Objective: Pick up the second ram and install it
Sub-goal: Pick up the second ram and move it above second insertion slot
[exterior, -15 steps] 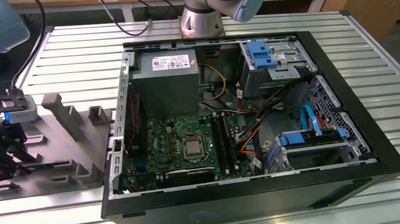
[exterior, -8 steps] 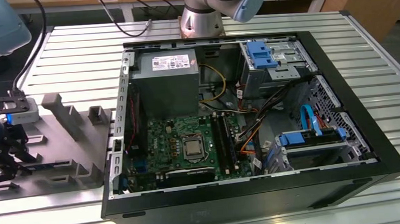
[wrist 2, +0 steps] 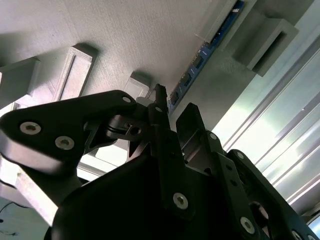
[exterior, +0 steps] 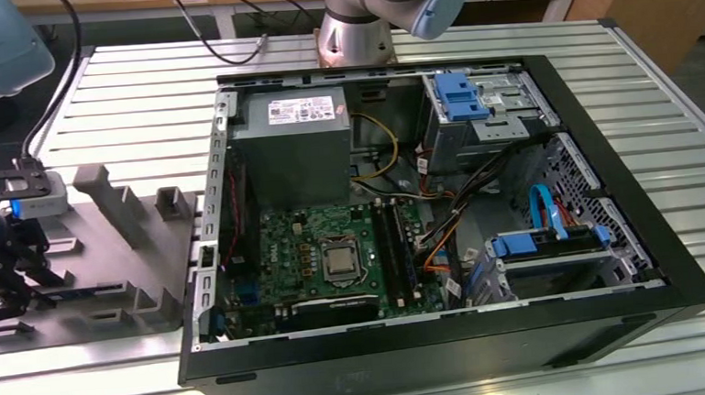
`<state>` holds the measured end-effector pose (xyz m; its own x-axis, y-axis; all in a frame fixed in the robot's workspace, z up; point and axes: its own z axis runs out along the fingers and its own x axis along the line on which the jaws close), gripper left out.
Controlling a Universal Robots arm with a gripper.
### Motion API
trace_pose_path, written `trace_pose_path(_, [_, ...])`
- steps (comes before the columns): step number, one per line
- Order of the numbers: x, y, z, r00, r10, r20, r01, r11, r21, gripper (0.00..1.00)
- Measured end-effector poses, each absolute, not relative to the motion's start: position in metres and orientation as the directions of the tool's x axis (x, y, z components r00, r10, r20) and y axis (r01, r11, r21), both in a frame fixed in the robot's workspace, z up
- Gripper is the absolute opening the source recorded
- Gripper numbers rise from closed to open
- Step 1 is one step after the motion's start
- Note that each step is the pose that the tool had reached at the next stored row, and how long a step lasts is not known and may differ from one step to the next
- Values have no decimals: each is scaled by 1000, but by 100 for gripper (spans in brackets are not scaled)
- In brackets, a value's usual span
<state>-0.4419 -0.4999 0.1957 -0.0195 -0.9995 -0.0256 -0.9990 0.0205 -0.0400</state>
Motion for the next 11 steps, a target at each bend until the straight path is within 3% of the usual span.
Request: trace_pose_path(11, [-440,-500,196,-20,-999,-25,-999,21,-40,36])
